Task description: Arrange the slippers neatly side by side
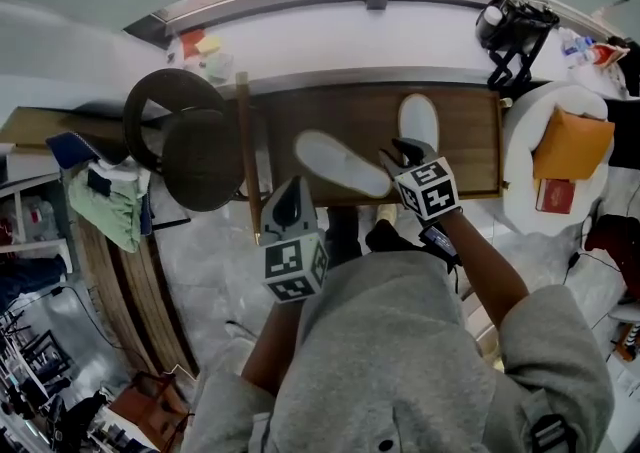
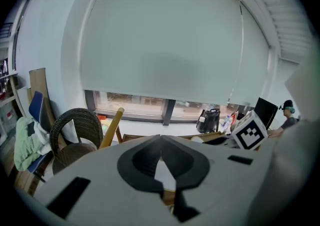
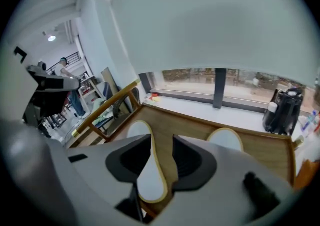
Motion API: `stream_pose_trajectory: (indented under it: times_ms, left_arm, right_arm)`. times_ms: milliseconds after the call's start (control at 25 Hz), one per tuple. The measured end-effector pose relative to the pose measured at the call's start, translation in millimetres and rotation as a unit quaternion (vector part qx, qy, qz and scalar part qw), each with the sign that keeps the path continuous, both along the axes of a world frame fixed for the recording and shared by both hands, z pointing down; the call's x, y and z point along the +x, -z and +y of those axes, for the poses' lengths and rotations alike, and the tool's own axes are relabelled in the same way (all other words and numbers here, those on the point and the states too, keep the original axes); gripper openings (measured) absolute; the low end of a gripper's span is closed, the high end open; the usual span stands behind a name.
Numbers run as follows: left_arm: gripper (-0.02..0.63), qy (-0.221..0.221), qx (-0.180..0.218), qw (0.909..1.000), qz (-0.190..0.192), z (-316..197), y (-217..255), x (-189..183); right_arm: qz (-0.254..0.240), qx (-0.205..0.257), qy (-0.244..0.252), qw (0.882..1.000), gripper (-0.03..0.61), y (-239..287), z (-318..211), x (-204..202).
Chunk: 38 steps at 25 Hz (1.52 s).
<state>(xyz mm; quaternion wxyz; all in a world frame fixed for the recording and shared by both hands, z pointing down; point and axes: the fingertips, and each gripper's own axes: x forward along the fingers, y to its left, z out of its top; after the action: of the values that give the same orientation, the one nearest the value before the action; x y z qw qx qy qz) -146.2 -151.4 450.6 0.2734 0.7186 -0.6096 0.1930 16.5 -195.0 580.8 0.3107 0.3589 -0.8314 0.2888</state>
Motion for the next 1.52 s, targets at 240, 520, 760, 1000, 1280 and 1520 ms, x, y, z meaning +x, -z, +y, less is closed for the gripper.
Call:
stream_pose_trajectory:
  times_ms: [240, 520, 760, 1000, 1280, 1520]
  left_arm:
    - [0.015, 0.015, -0.001, 0.9999, -0.001, -9, -1, -31]
    - [0.015, 0.032, -0.010, 0.9994, 0.002, -19, -9, -67]
    - [0.015, 0.032, -0.020, 0.9993, 0.006, -30, -16, -91]
    - [0.015, 0.021, -0.023, 0.9994, 0.011, -45, -23, -102]
    - [0.015, 0.006, -0.023, 0.9996, 0.015, -56, -25, -105]
    - [0.015, -0.006, -0.021, 0.9996, 0.018, -61, -25, -102]
  right_arm:
    - [0.004, -0.042, 0.086, 0.995, 0.132, -32, 18, -56]
    - [0.023, -0.069, 0.111, 0.991, 0.132, -64, 17, -87]
    - [0.043, -0.097, 0.129, 0.986, 0.132, -81, 17, -109]
    - [0.061, -0.118, 0.135, 0.982, 0.125, -92, 20, -112]
    - [0.076, -0.109, 0.137, 0.982, 0.044, -95, 21, -115]
    - [0.056, -0.105, 0.101, 0.988, 0.043, -83, 11, -116]
